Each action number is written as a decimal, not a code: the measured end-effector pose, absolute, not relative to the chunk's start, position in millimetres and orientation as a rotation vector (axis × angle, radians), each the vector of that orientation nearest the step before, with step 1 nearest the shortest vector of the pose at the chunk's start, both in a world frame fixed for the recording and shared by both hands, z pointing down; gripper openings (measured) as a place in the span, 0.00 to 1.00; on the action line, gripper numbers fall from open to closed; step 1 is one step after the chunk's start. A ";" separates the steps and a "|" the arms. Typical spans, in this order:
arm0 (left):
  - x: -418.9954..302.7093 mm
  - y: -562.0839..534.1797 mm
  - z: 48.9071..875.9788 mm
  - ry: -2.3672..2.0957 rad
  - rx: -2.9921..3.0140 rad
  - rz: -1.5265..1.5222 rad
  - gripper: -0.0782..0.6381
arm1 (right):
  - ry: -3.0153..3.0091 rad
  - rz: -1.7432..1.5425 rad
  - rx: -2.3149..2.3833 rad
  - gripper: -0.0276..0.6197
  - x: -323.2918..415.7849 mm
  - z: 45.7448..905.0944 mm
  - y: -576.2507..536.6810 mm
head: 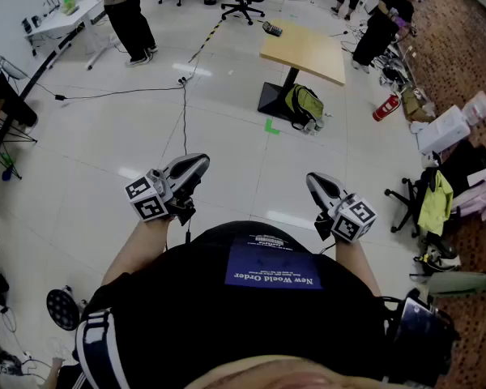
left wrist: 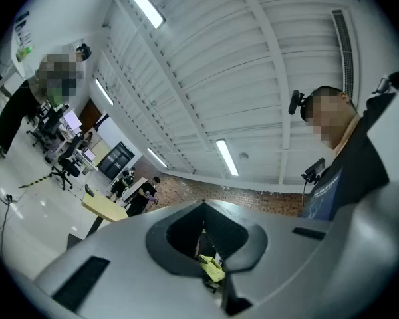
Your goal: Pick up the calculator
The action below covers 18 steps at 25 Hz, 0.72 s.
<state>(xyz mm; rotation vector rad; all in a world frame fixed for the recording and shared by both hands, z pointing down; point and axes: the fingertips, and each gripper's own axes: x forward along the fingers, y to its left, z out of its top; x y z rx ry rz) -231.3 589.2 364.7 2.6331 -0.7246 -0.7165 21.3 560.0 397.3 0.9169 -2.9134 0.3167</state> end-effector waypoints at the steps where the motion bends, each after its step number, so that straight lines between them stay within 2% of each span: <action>1: -237.1 589.6 364.3 -0.723 2.634 -0.716 0.12 | -2.911 0.321 0.927 0.02 18.1 397.6 559.4; 11: -297.4 577.4 381.9 -0.723 2.684 -0.626 0.12 | -2.886 0.360 0.996 0.02 -37.4 398.9 546.6; 18: -276.5 541.4 389.7 -0.692 2.672 -0.627 0.12 | -2.856 0.367 1.036 0.02 -16.1 414.9 524.8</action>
